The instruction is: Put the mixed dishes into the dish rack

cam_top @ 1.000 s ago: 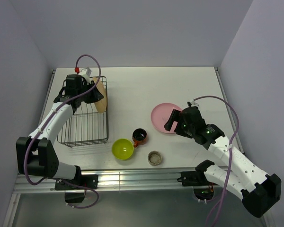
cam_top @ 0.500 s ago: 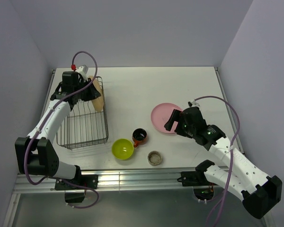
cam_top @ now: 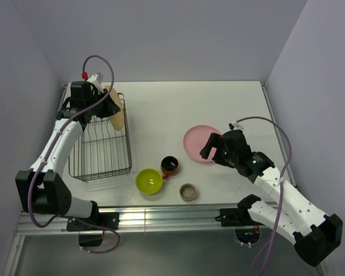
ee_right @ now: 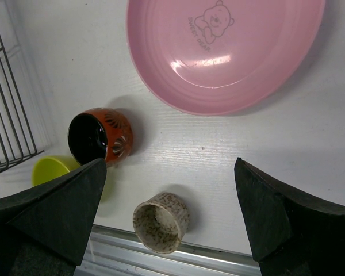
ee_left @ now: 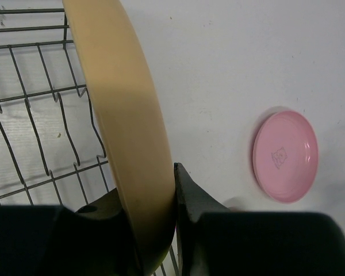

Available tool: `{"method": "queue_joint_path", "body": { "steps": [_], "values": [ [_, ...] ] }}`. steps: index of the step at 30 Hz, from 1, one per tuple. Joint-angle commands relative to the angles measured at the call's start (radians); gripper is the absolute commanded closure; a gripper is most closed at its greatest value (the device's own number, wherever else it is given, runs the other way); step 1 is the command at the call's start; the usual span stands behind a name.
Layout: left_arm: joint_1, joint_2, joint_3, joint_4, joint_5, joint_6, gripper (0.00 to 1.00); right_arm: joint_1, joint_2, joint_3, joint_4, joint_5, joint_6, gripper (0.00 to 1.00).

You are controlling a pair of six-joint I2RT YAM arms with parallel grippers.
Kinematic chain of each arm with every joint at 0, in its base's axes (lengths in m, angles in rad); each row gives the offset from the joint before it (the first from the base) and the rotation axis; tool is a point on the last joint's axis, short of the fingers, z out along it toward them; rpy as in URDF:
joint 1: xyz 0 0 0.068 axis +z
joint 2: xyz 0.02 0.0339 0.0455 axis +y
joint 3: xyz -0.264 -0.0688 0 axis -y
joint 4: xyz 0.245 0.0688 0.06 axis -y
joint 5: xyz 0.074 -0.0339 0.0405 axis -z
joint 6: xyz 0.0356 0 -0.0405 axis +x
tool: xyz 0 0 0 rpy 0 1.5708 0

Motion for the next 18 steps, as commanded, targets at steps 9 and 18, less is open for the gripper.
{"method": "queue_joint_path", "body": {
  "steps": [9,18],
  "values": [
    [0.005,-0.304,0.038,-0.026,-0.009,-0.051,1.00,-0.008,0.071,0.070,0.139,-0.203,-0.024,0.02],
    [0.005,-0.486,-0.168,0.226,0.349,-0.236,1.00,0.012,0.197,0.184,0.427,-0.523,0.114,0.03]
  ]
}}
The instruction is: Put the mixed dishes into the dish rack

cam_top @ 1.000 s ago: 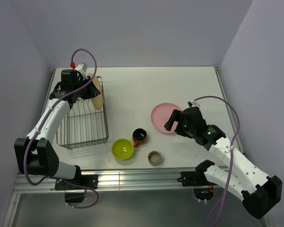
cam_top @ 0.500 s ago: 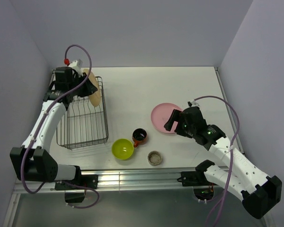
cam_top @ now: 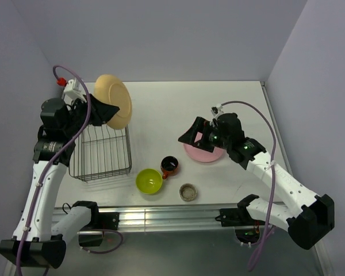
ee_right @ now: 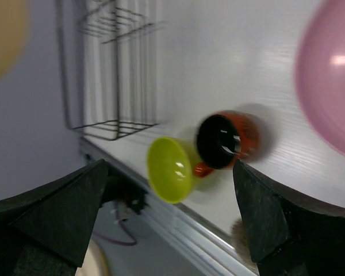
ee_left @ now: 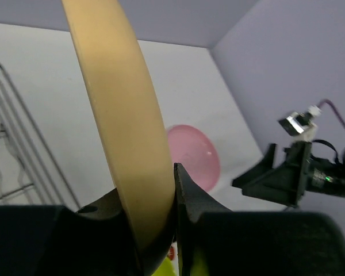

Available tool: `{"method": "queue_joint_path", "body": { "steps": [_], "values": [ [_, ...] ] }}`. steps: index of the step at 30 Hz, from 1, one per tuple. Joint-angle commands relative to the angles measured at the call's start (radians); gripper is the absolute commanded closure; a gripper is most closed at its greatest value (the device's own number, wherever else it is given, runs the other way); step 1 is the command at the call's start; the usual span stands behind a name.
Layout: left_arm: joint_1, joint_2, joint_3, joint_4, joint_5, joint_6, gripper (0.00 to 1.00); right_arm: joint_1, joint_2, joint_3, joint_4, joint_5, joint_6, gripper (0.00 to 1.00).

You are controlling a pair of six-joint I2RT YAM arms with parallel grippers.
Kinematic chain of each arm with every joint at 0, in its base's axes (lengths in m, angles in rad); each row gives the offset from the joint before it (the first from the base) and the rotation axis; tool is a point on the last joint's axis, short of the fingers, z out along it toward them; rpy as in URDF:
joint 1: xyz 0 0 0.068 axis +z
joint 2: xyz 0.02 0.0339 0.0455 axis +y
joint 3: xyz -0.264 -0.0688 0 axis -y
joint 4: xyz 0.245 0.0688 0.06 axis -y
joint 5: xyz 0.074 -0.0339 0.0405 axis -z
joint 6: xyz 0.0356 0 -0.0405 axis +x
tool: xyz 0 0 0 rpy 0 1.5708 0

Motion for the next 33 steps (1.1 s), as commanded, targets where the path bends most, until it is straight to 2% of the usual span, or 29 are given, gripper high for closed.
{"method": "queue_joint_path", "body": {
  "steps": [1,4,5,9,12,16,21,24,26,32,33],
  "values": [
    [0.001,-0.055,-0.101,0.196,0.216,-0.161,1.00,0.013,0.033,0.043,0.287,-0.227,0.094,0.03],
    [0.001,-0.115,-0.204,0.400,0.324,-0.323,1.00,0.030,0.069,0.017,0.484,-0.290,0.177,0.03],
    [0.001,-0.142,-0.233,0.516,0.362,-0.364,1.00,0.034,0.082,0.014,0.527,-0.325,0.197,0.03],
    [0.001,-0.185,-0.357,0.776,0.404,-0.592,1.00,0.071,0.131,-0.001,0.728,-0.379,0.293,0.04],
    [0.001,-0.193,-0.408,0.911,0.421,-0.662,1.00,0.088,0.162,-0.011,0.853,-0.401,0.353,0.04],
    [0.001,-0.193,-0.468,1.069,0.421,-0.814,1.00,0.097,0.203,-0.008,0.979,-0.425,0.405,0.04],
    [0.001,-0.204,-0.532,1.180,0.404,-0.953,1.00,0.103,0.208,-0.014,1.136,-0.448,0.442,0.04],
    [0.001,-0.202,-0.576,1.293,0.385,-1.068,1.00,0.111,0.221,0.017,1.153,-0.465,0.427,0.05],
    [0.001,-0.193,-0.604,1.390,0.370,-1.162,1.00,0.114,0.234,0.028,1.197,-0.490,0.439,0.06],
    [0.001,-0.173,-0.659,1.547,0.335,-1.297,1.00,0.151,0.272,0.063,1.375,-0.527,0.508,0.12],
    [0.001,-0.170,-0.661,1.568,0.333,-1.311,1.00,0.155,0.278,0.072,1.404,-0.527,0.529,0.17]
  ]
}}
